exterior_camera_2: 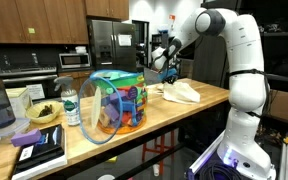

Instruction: Move the bag side to side and in circles

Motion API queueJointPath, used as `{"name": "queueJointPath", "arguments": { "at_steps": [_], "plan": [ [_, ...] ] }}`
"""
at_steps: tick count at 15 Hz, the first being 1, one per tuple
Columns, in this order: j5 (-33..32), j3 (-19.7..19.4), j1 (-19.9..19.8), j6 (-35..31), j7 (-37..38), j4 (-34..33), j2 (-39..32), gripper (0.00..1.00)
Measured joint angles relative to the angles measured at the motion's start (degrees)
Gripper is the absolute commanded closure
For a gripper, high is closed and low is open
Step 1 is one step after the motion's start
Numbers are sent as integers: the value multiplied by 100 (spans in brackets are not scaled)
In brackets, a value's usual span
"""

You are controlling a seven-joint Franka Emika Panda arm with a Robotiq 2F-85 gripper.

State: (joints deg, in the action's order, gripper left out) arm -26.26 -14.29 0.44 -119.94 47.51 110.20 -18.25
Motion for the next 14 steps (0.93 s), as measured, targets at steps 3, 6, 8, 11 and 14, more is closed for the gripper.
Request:
{"name": "queueJointPath", "arguments": {
  "at_steps": [3, 6, 8, 11, 14],
  "plan": [
    [-354, -100, -105, -326, 445, -107, -35, 100],
    [-431, -94, -142, -626, 593, -341, -119, 100],
    [-398, -16, -129, -866, 581, -517, -190, 100],
    [-93, 269, -115, -1295, 313, -691, -258, 100],
    [575, 638, -90, -1760, -332, -718, -266, 100]
  ]
}}
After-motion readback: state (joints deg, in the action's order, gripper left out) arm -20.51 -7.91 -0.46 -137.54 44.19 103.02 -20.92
